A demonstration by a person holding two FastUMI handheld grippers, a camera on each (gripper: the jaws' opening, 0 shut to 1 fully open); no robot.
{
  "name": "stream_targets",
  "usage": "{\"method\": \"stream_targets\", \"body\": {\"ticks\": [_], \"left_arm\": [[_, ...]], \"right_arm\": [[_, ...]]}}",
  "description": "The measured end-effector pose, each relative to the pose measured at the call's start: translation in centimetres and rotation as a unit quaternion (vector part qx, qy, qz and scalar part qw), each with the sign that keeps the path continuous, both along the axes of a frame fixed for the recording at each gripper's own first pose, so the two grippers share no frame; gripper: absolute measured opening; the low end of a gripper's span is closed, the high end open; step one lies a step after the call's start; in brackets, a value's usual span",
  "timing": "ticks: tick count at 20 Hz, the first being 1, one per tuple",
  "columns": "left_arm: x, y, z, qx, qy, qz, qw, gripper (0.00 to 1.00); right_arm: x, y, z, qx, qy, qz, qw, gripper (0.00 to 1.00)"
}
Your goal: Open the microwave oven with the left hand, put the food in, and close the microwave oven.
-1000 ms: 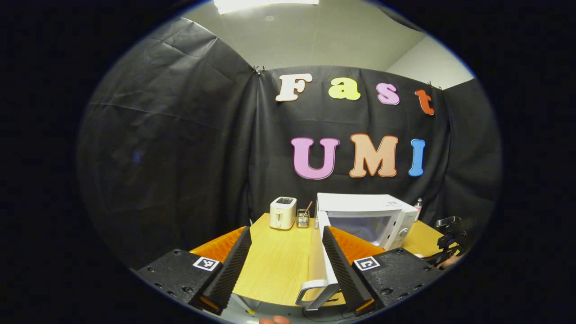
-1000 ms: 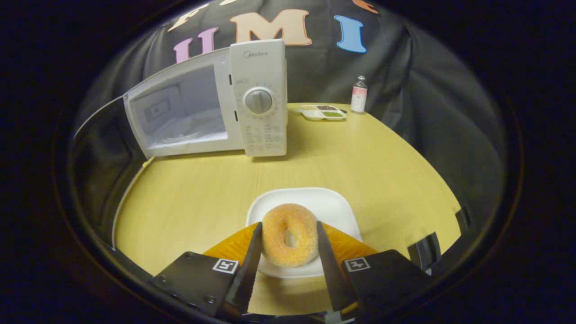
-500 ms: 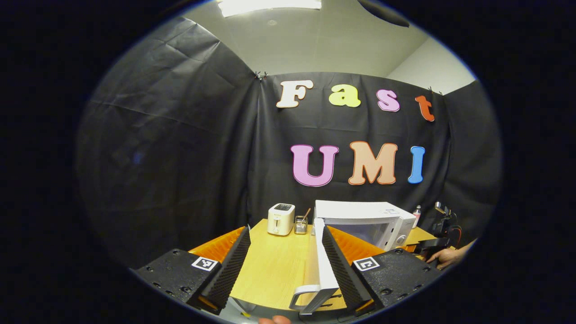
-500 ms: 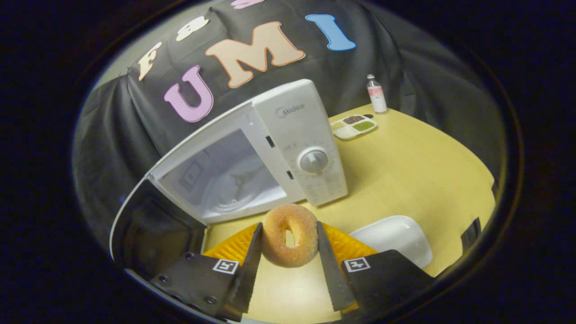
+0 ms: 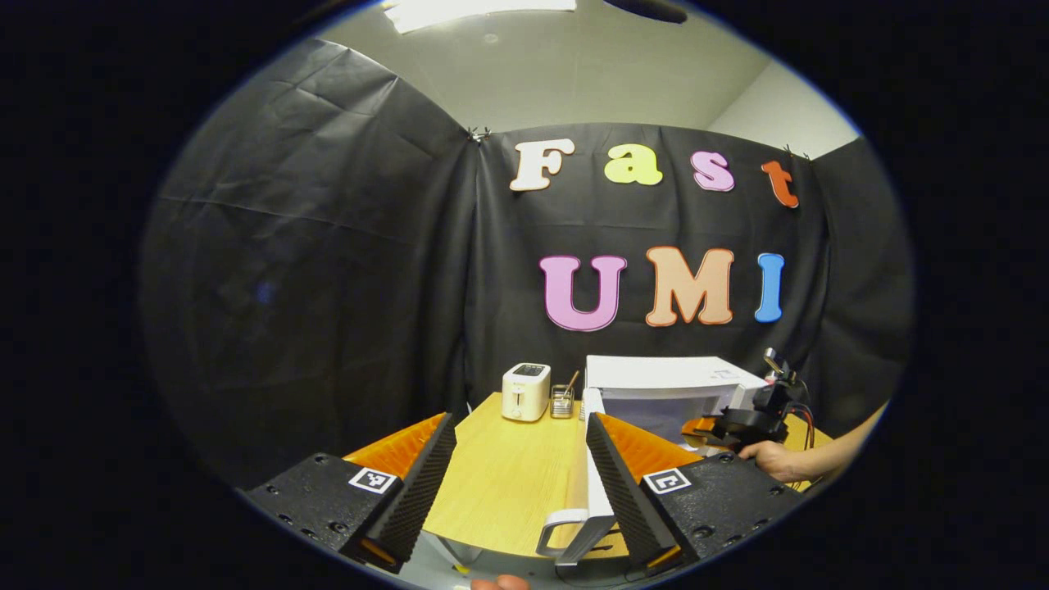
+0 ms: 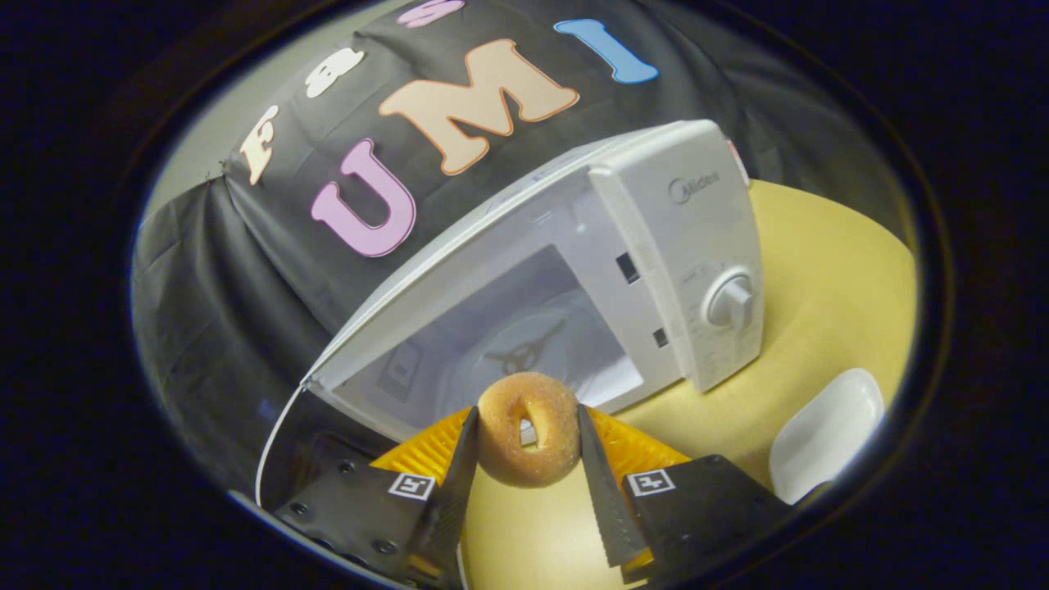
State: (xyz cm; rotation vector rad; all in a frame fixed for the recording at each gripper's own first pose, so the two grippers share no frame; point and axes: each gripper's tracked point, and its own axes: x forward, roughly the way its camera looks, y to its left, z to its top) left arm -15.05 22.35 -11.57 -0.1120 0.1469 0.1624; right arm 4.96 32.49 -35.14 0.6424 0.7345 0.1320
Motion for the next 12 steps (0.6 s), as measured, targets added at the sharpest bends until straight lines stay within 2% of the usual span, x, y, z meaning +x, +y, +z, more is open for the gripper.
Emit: {"method": "stream_targets", "body": {"ticks": [2,3,4,5,6,7,8,9,10,11,12], "left_arm": [[-0.3,-0.3,-0.8,0.007,0.021,-0.008,1.000,0.89],[-0.4,-0.3,-0.8,0.010,0.027,-0.010,1.000,0.94],[-0.3,-0.3,-0.8,0.013,0.030,-0.013,0.999,0.94],[0.0,-0.4,-0.6,0.016,0.030,-0.016,0.999,0.89],[0.5,-0.5,-0.6,0.021,0.030,-0.019,0.999,0.89],[1.0,-0.6,-0.2,0.027,0.028,-0.021,0.999,0.89],[1.5,-0.7,0.1,0.034,0.024,-0.025,0.999,0.94],[2.2,-0.9,0.7,0.042,0.017,-0.030,0.999,0.94],[3.0,-1.3,1.3,0.049,0.010,-0.036,0.998,0.94],[3.8,-1.7,1.8,0.051,0.001,-0.042,0.998,0.94],[4.8,-2.4,2.3,0.046,-0.009,-0.051,0.998,0.89]], "right_arm": [[1.1,1.4,-0.7,0.004,-0.001,-0.015,1.000,0.63],[1.7,2.1,-1.0,0.007,-0.002,-0.020,1.000,0.63],[2.3,3.0,-1.1,0.017,-0.008,-0.024,1.000,0.63],[3.1,3.6,-1.3,0.016,-0.013,-0.029,0.999,0.70],[3.8,3.7,-1.8,0.008,-0.019,-0.034,0.999,0.63],[4.4,4.1,-2.4,0.001,-0.020,-0.037,0.999,0.63],[5.0,4.3,-2.9,-0.002,-0.021,-0.042,0.999,0.63],[5.4,4.5,-3.4,-0.006,-0.020,-0.048,0.999,0.76],[5.8,4.7,-3.9,-0.011,-0.022,-0.053,0.998,0.63],[6.2,4.8,-4.2,-0.017,-0.025,-0.056,0.998,0.63],[6.4,5.0,-4.8,-0.023,-0.026,-0.055,0.998,0.63]]}}
